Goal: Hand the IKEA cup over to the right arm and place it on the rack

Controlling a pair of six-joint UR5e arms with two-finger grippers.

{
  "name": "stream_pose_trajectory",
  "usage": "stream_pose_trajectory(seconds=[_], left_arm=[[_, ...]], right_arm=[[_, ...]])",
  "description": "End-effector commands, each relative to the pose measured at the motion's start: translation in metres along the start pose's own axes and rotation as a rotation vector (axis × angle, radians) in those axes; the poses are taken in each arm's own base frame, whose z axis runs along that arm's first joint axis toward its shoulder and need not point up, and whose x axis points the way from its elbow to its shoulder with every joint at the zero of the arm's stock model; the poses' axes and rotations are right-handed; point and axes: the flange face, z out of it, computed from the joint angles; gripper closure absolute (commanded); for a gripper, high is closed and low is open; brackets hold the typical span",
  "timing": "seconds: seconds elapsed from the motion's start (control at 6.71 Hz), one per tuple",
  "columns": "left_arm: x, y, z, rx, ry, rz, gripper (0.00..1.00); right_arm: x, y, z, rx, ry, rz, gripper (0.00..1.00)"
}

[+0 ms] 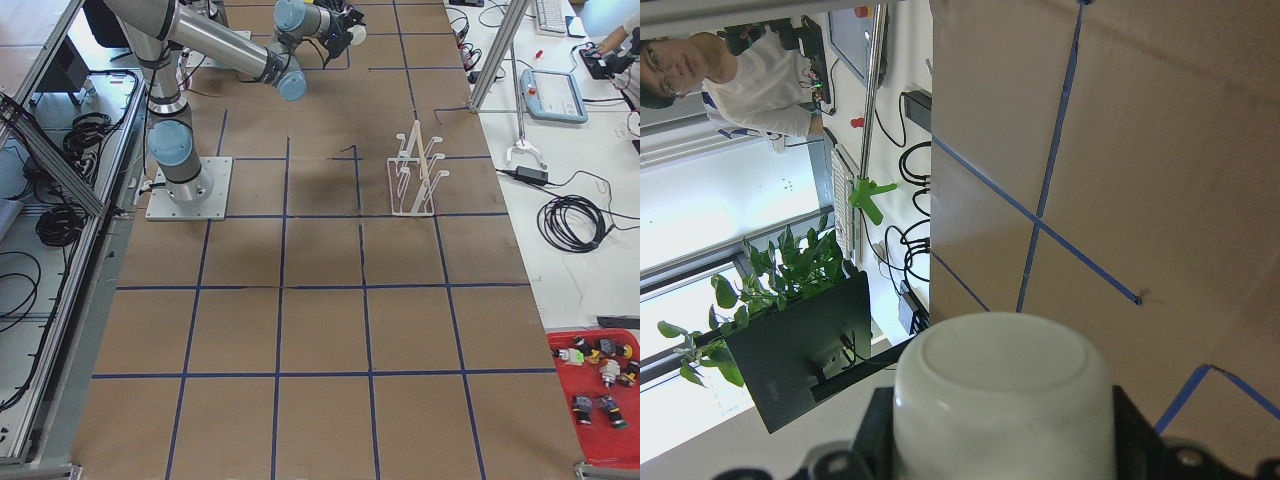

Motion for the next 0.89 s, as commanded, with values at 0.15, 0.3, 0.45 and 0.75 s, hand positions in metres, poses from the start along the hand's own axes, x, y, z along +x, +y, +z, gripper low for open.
stream_pose_trajectory(seconds=[0.15, 0.3, 0.45, 0.75], left_arm=[[0.0009, -0.0059, -0.0022, 0.008, -0.006, 0.013, 0.52], [-0.0003, -0.0047, -0.0011, 0.006, -0.004, -0.006, 0.12], [0.001, -0.0059, -0.0022, 0.008, -0.004, -0.017, 0.01], [0.0014, -0.0096, -0.0099, 0.019, -0.021, -0.014, 0.01]], right_arm=[[-0.004, 0.0005, -0.0008, 0.001, -0.008, -0.004, 0.67], [-0.004, 0.0005, -0.0008, 0.001, -0.008, -0.004, 0.7], [-0.0044, 0.0008, -0.0014, 0.001, -0.01, -0.004, 0.79], [-0.0056, 0.0003, -0.0019, 0.002, -0.014, -0.007, 0.9]])
